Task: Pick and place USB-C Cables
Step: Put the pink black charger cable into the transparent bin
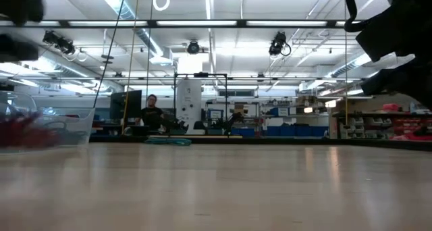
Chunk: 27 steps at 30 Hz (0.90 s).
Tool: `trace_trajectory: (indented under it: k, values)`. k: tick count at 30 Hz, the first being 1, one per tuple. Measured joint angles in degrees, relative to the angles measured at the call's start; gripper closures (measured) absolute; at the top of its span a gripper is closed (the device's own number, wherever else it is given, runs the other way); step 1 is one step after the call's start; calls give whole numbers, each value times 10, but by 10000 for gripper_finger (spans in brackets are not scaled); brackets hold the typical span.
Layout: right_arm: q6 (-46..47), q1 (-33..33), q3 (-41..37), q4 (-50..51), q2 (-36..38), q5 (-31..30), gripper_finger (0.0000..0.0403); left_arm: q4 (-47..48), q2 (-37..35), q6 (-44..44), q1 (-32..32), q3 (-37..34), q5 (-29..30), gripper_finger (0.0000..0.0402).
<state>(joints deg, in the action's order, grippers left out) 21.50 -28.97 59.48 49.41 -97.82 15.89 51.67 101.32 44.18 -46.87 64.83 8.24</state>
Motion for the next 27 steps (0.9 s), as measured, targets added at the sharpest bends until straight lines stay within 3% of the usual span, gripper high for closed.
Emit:
trace_trajectory:
  k: [7, 11, 20, 27]
  values:
    - [-4, 1, 0, 3, 0, -15, 163, 228, -1, 10, 33, 95, 19, 380]
    - [-5, 1, 0, 3, 0, -20, 163, 388, -10, 128, 59, 134, 71, 380]
    - [2, -4, 0, 5, 0, -34, 163, 377, -132, 286, 130, 71, 92, 380]
    - [6, -6, 0, 5, 0, -34, 163, 384, -218, 404, 180, -22, 55, 380]
